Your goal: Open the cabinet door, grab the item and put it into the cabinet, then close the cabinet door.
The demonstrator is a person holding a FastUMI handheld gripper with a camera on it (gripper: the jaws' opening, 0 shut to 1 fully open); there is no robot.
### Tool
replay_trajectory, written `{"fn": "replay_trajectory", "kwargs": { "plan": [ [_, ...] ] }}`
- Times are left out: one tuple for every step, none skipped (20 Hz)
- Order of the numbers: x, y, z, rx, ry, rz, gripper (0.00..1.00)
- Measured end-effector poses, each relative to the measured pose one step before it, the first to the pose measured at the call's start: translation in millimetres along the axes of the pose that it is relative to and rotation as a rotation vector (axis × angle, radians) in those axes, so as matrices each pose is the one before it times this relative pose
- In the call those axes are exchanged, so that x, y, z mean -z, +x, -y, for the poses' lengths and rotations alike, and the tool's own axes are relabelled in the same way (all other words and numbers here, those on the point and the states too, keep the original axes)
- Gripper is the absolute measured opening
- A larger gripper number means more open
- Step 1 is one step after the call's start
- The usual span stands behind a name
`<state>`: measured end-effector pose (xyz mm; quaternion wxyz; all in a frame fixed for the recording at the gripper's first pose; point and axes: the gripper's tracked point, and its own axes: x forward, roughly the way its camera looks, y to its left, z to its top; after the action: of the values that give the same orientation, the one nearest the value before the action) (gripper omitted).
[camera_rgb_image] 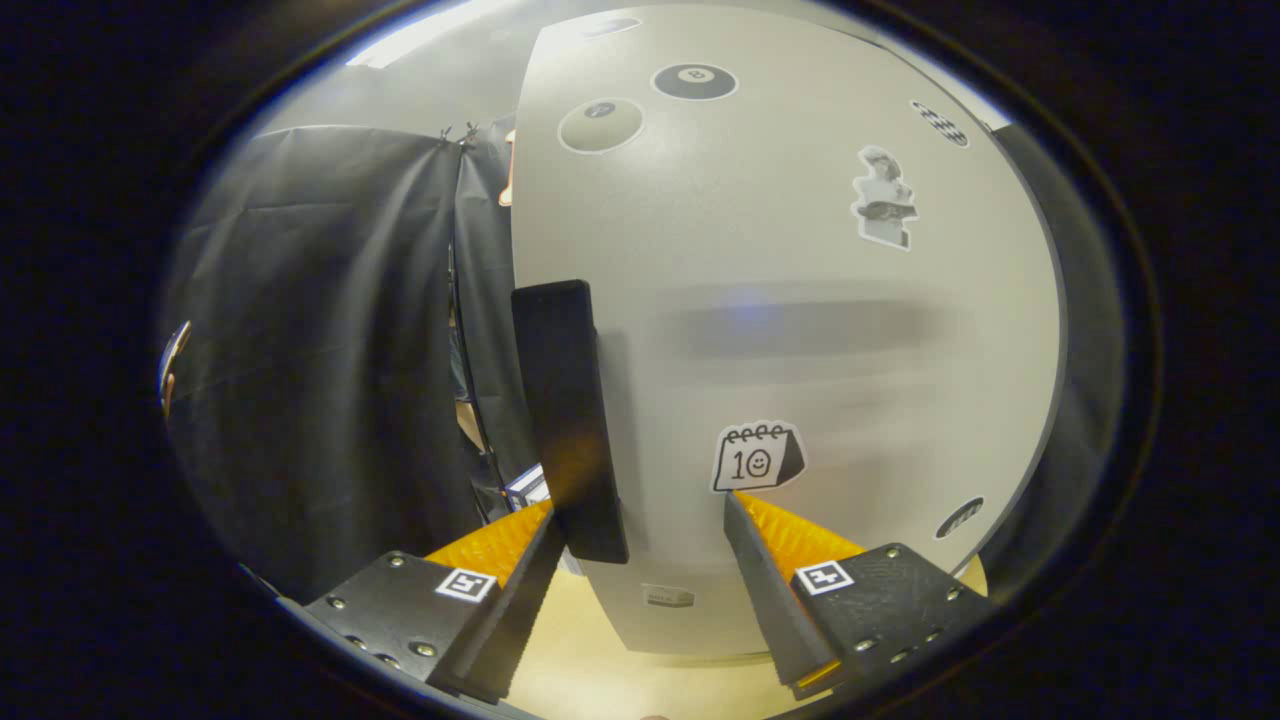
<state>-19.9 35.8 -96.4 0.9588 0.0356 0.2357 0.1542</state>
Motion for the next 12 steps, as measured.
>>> {"fn": "replay_trajectory", "kwargs": {
  "plan": [
    [0.32, -0.19, -0.15, -0.00265, -0.00072, 0.00147, 0.94],
    [0.32, -0.74, -0.39, -0.00315, -0.00046, 0.00008, 0.94],
    [-0.20, -0.64, -0.11, -0.00371, 0.00048, 0.00057, 0.94],
    [0.27, -0.45, -0.46, -0.00382, 0.00094, -0.00122, 0.94],
    [0.35, -0.15, -0.07, -0.00429, 0.00110, -0.00072, 0.93],
    [-0.17, 0.11, -0.39, -0.00390, 0.00108, -0.00107, 0.93],
    [0.69, -0.29, 0.28, -0.00365, 0.00232, -0.00217, 0.93],
    [0.55, 0.29, -0.45, -0.00403, 0.00328, -0.00374, 0.93],
    [0.36, -0.03, 0.39, -0.00421, 0.00356, -0.00264, 0.93],
    [-0.19, 0.45, -0.28, -0.00226, 0.00067, 0.00024, 0.92],
    [0.53, -0.65, -0.24, -0.00216, 0.00064, -0.00028, 0.92],
    [0.11, -0.74, -0.09, -0.00244, 0.00120, -0.00188, 0.92]
  ]
}}
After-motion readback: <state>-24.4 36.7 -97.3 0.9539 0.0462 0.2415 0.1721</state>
